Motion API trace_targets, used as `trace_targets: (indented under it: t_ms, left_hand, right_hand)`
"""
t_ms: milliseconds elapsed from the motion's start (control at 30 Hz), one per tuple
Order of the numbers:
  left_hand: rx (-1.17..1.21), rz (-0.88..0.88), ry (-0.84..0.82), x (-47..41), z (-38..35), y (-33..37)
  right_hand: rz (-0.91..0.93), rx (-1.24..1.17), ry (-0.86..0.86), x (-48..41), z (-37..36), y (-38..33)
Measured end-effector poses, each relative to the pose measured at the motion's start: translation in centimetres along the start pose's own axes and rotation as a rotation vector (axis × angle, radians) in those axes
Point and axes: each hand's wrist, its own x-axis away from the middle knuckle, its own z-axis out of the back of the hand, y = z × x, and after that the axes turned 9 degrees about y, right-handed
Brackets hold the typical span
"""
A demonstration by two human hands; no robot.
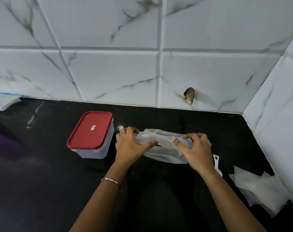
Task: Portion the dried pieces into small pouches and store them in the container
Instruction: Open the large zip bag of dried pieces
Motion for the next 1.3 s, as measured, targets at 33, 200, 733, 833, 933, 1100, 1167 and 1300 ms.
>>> trace_targets:
  t_ms: [33,200,733,833,933,1100,1167,1300]
  left_hand:
    - [-0.042,-0.040,-0.021,0.0,-0.3,-0.4]
    - [0.008,-0.028,0.026,-0.7,-0.9,-0.9]
    - [-0.270,-0.319,0.040,-2.7,-0.4,1.7]
    - [-0.333,-0.316,0.115,-2.4,-0.9,2.9]
    - [-0.581,-0.320,0.011,-2.8,-2.0,2.7]
    - [-0.716,-0.317,-0.133,-3.3,-3.0,1.9]
    - [-0.712,-0.335,-0.154,-3.3,-3.2,2.2]
    - [-0.606,-0.372,-0.240,-3.2,-3.2,1.5]
  right_hand:
    - [0.085,0.109,-0.004,0.3,-0.1,0.0]
    - [0.319,0.198,0.036,0.6,-1.0,1.1]
    - [0.557,0.309,-0.220,-1.9,2.0,-0.4]
    - [0.529,0.400,-0.317,-2.3,1.6,-0.8]
    - [0.437,0.559,-0.338,-2.8,1.0,-0.7]
    - [0.304,0.729,-0.234,-3.9,1.1,-1.1]
    - [0.269,0.754,-0.205,-4.3,1.0,-1.4]
    - [0.321,0.714,-0.205,-4.4,0.5,-0.8]
